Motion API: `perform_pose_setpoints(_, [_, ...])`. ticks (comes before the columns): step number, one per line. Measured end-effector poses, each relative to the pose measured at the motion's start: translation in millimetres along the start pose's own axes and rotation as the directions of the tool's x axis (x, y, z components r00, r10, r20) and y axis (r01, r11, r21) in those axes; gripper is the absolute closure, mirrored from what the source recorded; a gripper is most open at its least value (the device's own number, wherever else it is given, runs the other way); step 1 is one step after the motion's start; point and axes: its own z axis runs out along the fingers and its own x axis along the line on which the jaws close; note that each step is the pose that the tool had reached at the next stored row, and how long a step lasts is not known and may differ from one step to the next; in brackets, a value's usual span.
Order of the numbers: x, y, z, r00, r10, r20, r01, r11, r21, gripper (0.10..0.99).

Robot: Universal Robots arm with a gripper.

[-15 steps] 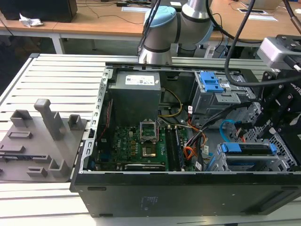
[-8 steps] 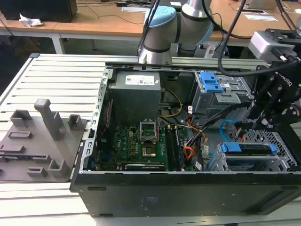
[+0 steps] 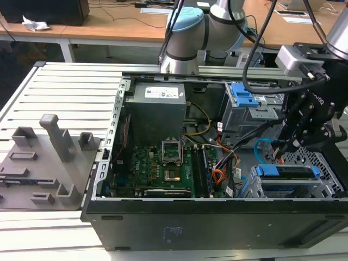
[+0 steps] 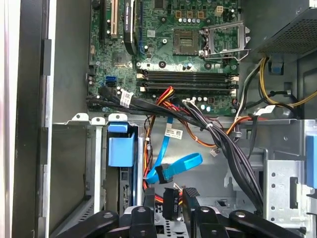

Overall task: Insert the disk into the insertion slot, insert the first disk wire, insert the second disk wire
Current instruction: 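Insert the first disk wire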

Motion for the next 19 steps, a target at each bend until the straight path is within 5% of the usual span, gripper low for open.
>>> perform_pose_setpoints(4, [0.0, 0.0, 0.4, 1.0000, 0.000, 0.0000, 0.000, 1.0000, 0.000, 0.737])
perform_pose_setpoints(8, [0.0, 0.0, 0.7, 1.0000, 0.000, 0.0001, 0.000, 1.0000, 0.000, 0.918])
perform_pose_setpoints(19, [-0.2, -11.4, 0.6, 1.0000, 0.000, 0.0001, 0.000, 1.0000, -0.001, 0.918])
